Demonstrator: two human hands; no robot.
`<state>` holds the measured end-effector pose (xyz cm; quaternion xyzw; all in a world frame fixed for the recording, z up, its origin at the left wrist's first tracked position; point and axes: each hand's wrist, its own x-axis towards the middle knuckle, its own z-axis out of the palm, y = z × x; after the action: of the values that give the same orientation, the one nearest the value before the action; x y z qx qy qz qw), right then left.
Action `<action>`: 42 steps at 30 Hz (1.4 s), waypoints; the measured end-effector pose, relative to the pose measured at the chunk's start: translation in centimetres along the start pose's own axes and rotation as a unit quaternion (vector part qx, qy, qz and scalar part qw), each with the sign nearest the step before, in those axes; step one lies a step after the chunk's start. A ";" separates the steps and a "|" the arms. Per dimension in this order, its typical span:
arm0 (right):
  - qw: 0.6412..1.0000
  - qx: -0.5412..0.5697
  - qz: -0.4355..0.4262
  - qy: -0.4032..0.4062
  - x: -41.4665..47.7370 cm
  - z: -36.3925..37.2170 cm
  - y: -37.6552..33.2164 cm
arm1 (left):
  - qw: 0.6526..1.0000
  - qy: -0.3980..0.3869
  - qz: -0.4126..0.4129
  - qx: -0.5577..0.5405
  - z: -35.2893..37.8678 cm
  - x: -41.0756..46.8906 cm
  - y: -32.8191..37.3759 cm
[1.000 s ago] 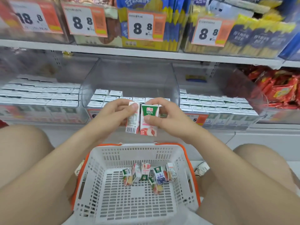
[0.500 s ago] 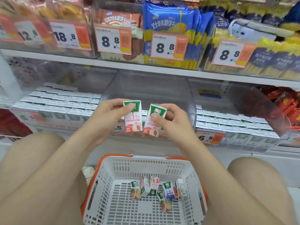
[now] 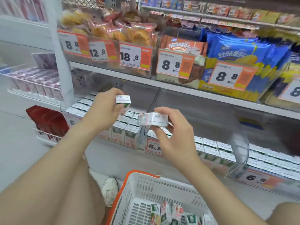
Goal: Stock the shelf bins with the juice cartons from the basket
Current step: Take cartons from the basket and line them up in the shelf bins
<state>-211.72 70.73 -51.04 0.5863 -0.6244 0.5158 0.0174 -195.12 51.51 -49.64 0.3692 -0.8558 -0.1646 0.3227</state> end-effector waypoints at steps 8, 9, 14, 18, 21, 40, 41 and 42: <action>0.916 -0.382 -0.113 -0.055 9.4 11.0 1.9 | 0.996 -0.052 -0.054 0.052 -0.1 3.3 -6.6; 0.905 -0.407 -0.101 -0.075 10.6 12.1 2.1 | 0.996 -0.053 -0.060 0.046 0.0 3.5 -7.0; 0.885 -0.439 -0.032 -0.150 15.1 16.1 3.3 | 0.993 -0.070 -0.093 0.024 0.4 3.5 -8.3; 0.902 -0.355 0.122 -0.212 17.7 18.2 5.9 | 0.990 -0.084 -0.107 0.025 0.7 3.2 -8.2; 0.897 -0.291 0.176 -0.282 18.4 18.5 7.1 | 0.991 -0.074 -0.106 0.022 0.8 3.4 -8.1; 0.940 -0.314 -0.004 -0.135 12.5 11.2 3.4 | 0.959 -0.254 -0.069 0.106 2.5 2.2 -5.1; 0.925 -0.354 -0.002 -0.141 12.8 11.3 3.3 | 0.942 -0.294 -0.073 0.146 2.9 1.7 -5.0; 0.911 -0.385 0.005 -0.151 13.2 11.4 3.2 | 0.930 -0.316 -0.072 0.176 3.2 1.4 -4.8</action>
<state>-211.60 53.03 -50.11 0.6018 -0.7726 0.1412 0.1450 -195.49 47.36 -53.92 0.4091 -0.9000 -0.1426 -0.0473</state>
